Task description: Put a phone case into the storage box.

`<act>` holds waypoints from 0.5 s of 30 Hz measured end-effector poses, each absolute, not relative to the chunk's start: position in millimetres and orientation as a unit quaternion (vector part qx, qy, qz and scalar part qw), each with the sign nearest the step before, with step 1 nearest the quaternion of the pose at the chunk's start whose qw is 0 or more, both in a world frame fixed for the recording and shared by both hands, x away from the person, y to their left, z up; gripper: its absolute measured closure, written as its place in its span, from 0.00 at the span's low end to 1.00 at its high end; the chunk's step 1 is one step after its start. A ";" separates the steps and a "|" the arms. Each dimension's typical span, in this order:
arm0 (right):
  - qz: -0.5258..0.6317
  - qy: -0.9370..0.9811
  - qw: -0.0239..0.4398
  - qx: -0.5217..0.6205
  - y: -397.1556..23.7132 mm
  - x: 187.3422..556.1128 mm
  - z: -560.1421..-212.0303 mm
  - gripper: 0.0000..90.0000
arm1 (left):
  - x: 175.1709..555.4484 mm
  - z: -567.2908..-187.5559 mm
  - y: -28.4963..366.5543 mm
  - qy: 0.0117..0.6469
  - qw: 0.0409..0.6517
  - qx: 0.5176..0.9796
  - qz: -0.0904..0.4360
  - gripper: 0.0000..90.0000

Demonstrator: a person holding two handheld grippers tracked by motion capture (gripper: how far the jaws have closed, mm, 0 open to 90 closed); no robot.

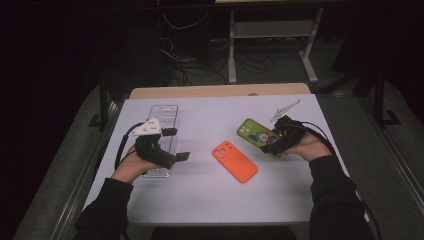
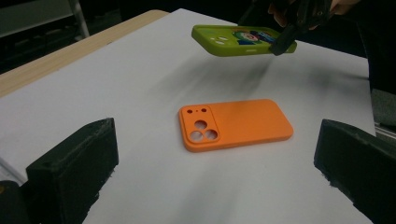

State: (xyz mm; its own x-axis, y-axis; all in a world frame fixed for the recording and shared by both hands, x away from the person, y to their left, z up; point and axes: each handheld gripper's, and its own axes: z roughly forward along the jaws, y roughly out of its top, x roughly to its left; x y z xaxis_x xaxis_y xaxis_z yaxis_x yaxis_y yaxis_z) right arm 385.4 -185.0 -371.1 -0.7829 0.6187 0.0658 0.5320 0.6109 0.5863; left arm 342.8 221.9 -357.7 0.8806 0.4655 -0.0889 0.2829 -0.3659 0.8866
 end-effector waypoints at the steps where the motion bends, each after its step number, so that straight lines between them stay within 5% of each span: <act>1: 0.301 0.895 0.071 0.321 -184.6 384.7 -371.0 0.17 | 344.1 -358.0 219.3 0.225 0.516 0.822 0.088 0.00; 15: 0.292 0.909 0.071 0.288 -175.6 373.1 -372.7 0.17 | 351.5 -358.5 188.2 0.192 0.519 0.830 0.066 0.00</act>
